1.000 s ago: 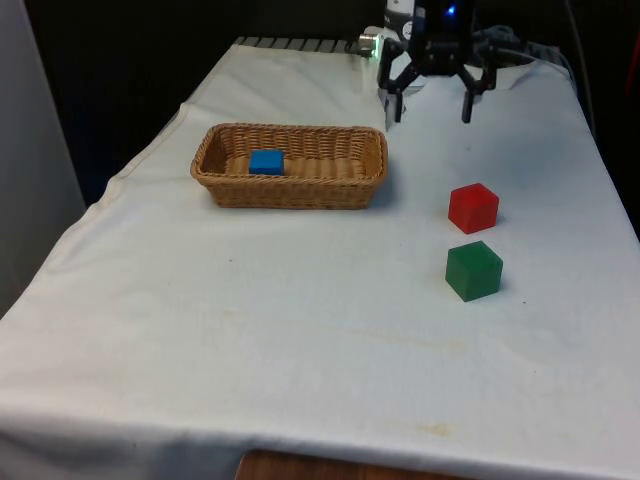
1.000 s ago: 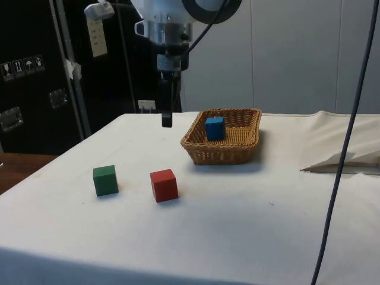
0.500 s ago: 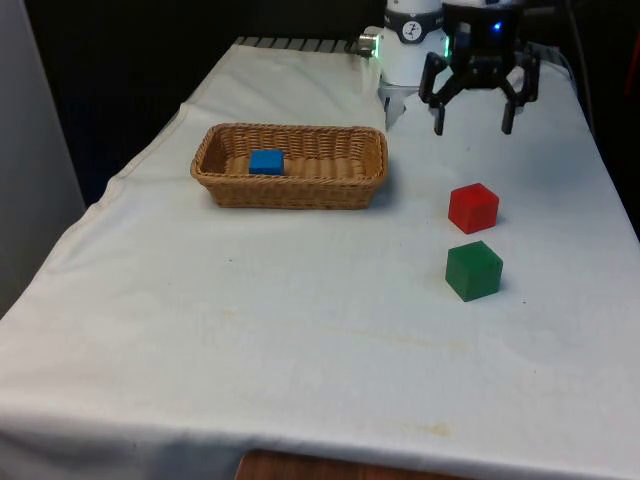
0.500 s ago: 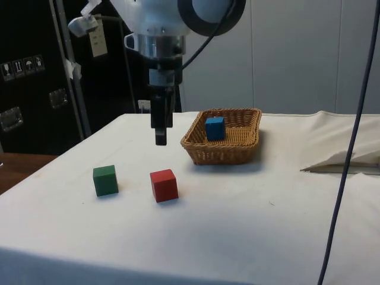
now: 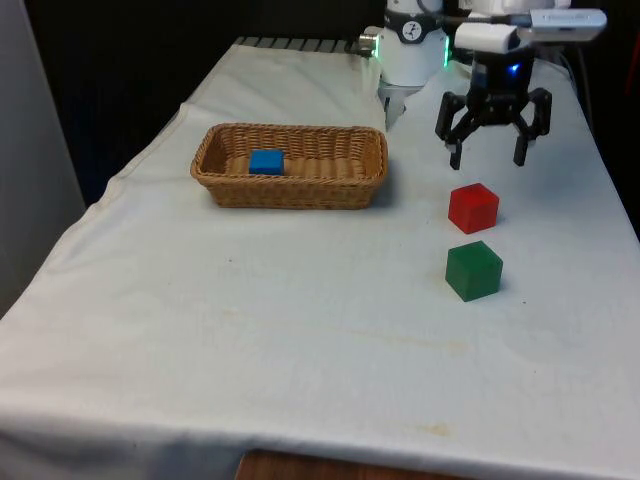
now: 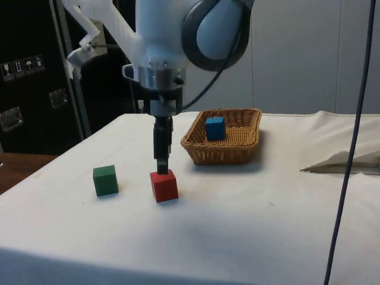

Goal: Pick up exactly two blocks and place them into the basket.

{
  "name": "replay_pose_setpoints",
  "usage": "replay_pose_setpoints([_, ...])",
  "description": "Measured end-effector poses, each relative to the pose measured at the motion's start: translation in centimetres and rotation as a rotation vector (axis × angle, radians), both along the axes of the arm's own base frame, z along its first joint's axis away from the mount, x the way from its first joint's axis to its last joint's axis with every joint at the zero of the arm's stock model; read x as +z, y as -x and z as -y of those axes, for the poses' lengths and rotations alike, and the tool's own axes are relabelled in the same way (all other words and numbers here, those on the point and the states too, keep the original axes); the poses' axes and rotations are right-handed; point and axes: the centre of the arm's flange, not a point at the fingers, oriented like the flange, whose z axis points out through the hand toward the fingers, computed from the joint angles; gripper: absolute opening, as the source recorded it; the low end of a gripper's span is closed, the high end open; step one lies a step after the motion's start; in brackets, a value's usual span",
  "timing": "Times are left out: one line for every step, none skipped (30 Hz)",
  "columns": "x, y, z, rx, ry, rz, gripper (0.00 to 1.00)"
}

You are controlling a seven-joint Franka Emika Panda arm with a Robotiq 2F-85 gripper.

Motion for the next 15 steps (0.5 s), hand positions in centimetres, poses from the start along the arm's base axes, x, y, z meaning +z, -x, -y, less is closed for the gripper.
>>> replay_pose_setpoints([-0.3,0.0,0.0,0.007,0.001,0.000,1.00])
replay_pose_setpoints([-0.6,0.0,0.0,0.014,0.002,0.000,1.00])
replay_pose_setpoints([-0.6,0.0,0.0,0.014,0.002,0.000,1.00])
replay_pose_setpoints([-0.9,0.0,0.0,0.022,0.003,0.000,1.00])
replay_pose_setpoints([-1.2,0.0,0.0,0.030,0.004,-0.002,1.00])
replay_pose_setpoints([-1.2,0.0,0.0,0.030,0.004,-0.002,1.00])
replay_pose_setpoints([-1.5,0.1,-0.1,0.038,0.005,-0.002,1.00])
replay_pose_setpoints([-1.8,0.1,-0.1,0.047,0.006,-0.002,1.00])
replay_pose_setpoints([-2.1,0.1,-0.1,0.055,0.007,-0.002,1.00])
replay_pose_setpoints([-2.7,0.1,0.0,0.071,0.009,0.000,1.00])
replay_pose_setpoints([-2.9,0.1,-0.1,0.081,0.010,0.000,1.00])
replay_pose_setpoints([-3.1,0.1,-0.1,0.088,0.011,0.002,1.00])
replay_pose_setpoints([-3.1,0.1,-0.1,0.088,0.011,0.002,1.00])
replay_pose_setpoints([-3.3,0.0,-0.1,0.095,0.012,0.003,1.00])
replay_pose_setpoints([-3.3,-0.1,-0.1,0.101,0.012,0.007,1.00])
